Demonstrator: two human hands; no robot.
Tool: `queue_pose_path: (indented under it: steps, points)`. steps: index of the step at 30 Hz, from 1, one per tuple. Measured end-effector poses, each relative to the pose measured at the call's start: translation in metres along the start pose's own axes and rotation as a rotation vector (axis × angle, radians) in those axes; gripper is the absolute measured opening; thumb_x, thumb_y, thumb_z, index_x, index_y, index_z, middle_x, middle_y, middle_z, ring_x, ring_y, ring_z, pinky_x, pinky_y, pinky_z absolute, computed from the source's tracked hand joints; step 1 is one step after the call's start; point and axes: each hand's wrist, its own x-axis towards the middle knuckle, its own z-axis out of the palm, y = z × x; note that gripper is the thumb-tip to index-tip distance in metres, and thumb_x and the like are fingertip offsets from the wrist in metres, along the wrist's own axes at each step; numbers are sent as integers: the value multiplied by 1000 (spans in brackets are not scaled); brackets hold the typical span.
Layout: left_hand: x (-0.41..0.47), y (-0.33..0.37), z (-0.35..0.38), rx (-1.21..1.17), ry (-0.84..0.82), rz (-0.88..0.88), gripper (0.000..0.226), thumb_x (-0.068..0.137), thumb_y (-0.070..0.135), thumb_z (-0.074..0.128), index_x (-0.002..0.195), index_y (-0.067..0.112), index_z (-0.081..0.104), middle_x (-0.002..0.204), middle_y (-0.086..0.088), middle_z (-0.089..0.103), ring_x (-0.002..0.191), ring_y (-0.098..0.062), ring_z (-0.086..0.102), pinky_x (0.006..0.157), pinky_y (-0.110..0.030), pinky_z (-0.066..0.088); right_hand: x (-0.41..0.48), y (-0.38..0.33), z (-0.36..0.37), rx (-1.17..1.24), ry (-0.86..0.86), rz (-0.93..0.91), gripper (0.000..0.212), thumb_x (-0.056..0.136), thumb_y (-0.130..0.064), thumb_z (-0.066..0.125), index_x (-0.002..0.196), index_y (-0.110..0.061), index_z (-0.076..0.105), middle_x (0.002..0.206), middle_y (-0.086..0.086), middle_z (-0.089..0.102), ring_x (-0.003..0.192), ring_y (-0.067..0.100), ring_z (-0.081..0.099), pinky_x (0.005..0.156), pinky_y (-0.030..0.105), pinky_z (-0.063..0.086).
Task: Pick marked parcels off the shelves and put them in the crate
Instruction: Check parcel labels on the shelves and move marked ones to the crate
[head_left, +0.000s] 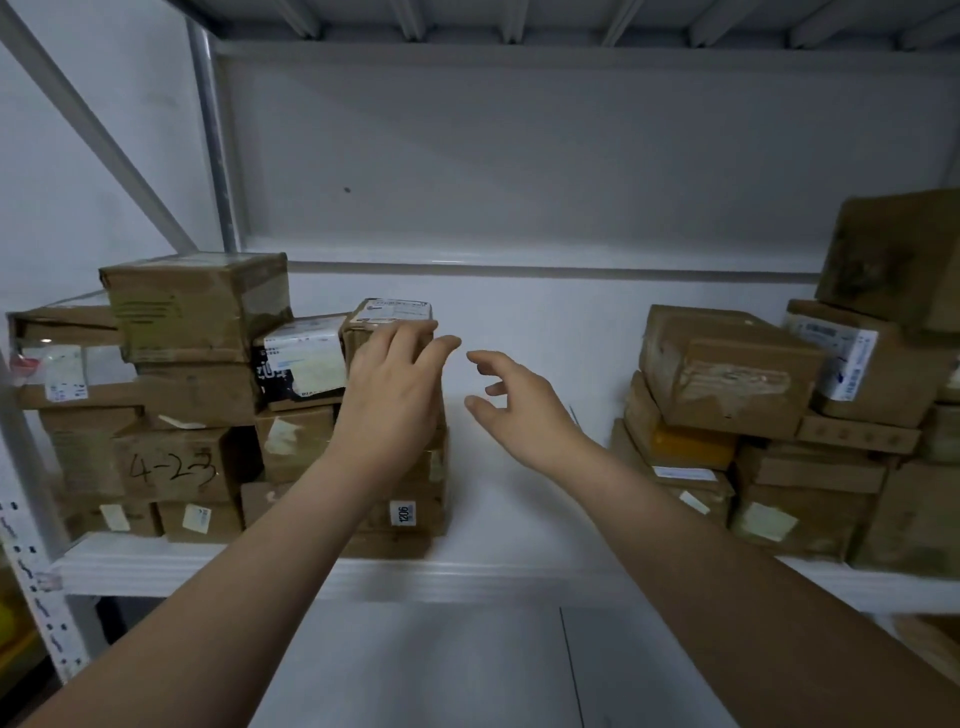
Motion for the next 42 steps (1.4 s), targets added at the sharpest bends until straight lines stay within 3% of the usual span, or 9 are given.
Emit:
queue_pose_path:
  steps: [14,18,21,23,26,31,36,39,42]
  points:
    - [25,157,69,-367,-140,122,38,92,21,55,130,17,53,136,-9,49,127,-29,42,102,-45,37,-103,88,-161,-420,393,140,29,93,-15,54,121,-17,60,127,-3,53,120,13,45,100,22,34]
    - [54,193,84,-386,-227,90,59,94,35,52,146,26,27,153,-8,23,137,-26,27,108,-37,30,-113,107,-194,-410,453,201,34,92,-17,55,126,-17,56,132,0,49,124,18,45,105,34,39]
    - [78,207,99,-396,-398,-18,80,92,43,54,149,37,-1,158,-15,1,127,-37,44,97,-42,43,-113,115,-210,-368,456,247,42,94,-19,54,135,-18,46,138,-1,44,126,15,42,99,20,31]
    - [86,209,112,-390,-458,-46,80,93,46,50,148,41,-8,157,-18,7,118,-38,52,91,-42,48,-110,118,-215,-285,451,270,48,95,-19,54,141,-20,40,138,-1,45,123,10,43,93,18,31]
    - [81,209,126,-464,-413,-52,71,94,41,50,149,34,6,144,-10,40,115,-29,54,90,-39,48,-106,122,-212,-99,435,277,56,95,-16,55,146,-21,32,134,-4,50,121,8,46,95,20,37]
    - [57,212,124,-645,-280,-122,56,93,38,53,141,30,26,135,-8,45,112,-24,54,85,-30,44,-101,126,-197,84,443,259,60,96,-20,55,148,-20,26,106,-27,42,110,-1,41,86,13,35]
    - [35,209,122,-922,-167,-260,47,92,39,54,132,29,30,135,1,44,116,-10,49,92,-23,46,-103,129,-179,287,410,198,51,96,-26,54,144,-26,34,142,-5,39,124,3,41,75,-3,39]
    - [23,206,116,-1116,-108,-367,44,89,42,58,120,41,28,130,4,41,106,8,49,86,-13,46,-105,120,-169,441,372,109,37,93,-40,46,130,-42,43,132,-13,49,115,-6,50,82,9,47]
    - [11,199,111,-1213,-43,-434,40,81,53,60,107,53,30,128,4,39,118,-6,47,100,-34,46,-99,112,-163,488,478,56,24,99,-38,36,111,-43,56,120,-6,60,110,7,59,91,29,52]
